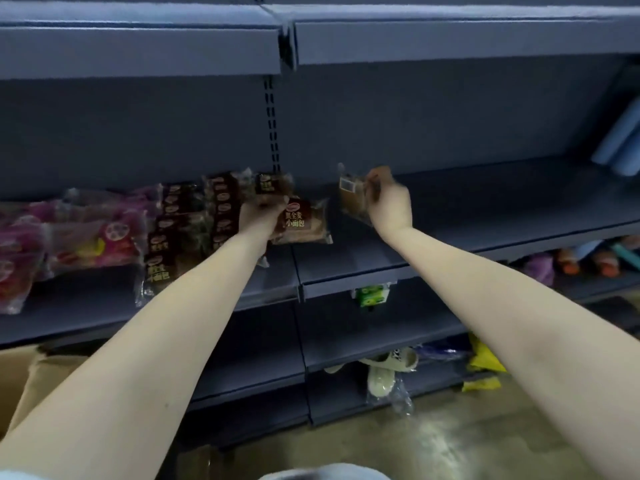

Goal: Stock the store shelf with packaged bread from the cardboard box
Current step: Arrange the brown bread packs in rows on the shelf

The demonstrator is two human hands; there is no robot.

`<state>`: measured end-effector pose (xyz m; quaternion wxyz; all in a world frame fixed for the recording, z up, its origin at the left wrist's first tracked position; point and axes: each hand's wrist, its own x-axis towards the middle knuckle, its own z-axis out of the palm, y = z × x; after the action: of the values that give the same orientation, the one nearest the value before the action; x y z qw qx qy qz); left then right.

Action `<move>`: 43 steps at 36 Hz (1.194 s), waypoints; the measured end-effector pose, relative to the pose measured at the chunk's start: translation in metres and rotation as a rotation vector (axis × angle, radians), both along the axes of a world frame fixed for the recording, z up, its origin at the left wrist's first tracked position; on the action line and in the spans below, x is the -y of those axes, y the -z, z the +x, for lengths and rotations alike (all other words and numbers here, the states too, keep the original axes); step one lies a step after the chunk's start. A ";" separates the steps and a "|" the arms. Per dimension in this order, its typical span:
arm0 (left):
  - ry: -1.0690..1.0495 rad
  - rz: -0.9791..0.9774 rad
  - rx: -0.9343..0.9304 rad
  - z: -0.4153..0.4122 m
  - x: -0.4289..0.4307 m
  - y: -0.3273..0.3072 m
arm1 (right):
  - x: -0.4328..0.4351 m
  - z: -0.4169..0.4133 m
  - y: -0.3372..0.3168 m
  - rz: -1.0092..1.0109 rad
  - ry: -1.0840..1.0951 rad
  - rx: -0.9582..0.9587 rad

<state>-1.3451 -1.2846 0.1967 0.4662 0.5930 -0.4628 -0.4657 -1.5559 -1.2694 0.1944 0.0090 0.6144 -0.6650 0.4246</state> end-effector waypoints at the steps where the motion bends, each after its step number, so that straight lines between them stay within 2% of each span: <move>1: 0.010 0.015 0.006 -0.007 0.000 0.003 | -0.003 -0.006 0.003 0.008 0.018 -0.023; 5: 0.026 0.081 0.003 -0.030 0.008 0.021 | -0.014 -0.022 0.022 0.056 0.032 -0.053; 9: 0.053 0.082 0.108 -0.048 0.017 0.043 | -0.024 -0.034 0.050 0.100 0.011 -0.032; 18: 0.173 -0.120 0.362 -0.070 0.050 0.044 | -0.013 -0.052 0.058 0.157 0.190 -0.006; 20: 0.194 -0.144 0.396 -0.074 0.060 0.045 | -0.007 -0.057 0.060 0.206 0.209 -0.027; 24: 0.259 -0.168 0.458 -0.086 0.073 0.046 | 0.007 -0.069 0.067 0.441 0.265 -0.011; 28: 0.343 -0.217 0.517 -0.100 0.087 0.039 | 0.017 -0.072 0.068 0.526 0.295 -0.002; 30: 0.369 -0.234 0.522 -0.110 0.092 0.034 | 0.019 -0.072 0.066 0.485 0.272 0.034; 34: 0.522 -0.245 0.531 -0.131 0.095 0.029 | 0.016 -0.069 0.056 0.314 0.072 0.305; 38: 0.704 -0.248 0.555 -0.158 0.099 0.021 | 0.016 -0.070 0.043 0.186 0.026 0.365; 43: 0.808 -0.297 0.624 -0.175 0.095 0.021 | 0.018 -0.080 0.034 0.122 0.020 0.432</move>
<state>-1.5205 -1.3795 0.1753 0.1685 0.4055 -0.8320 -0.3390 -1.6361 -1.2874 0.1604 -0.1666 0.5019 -0.6819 0.5054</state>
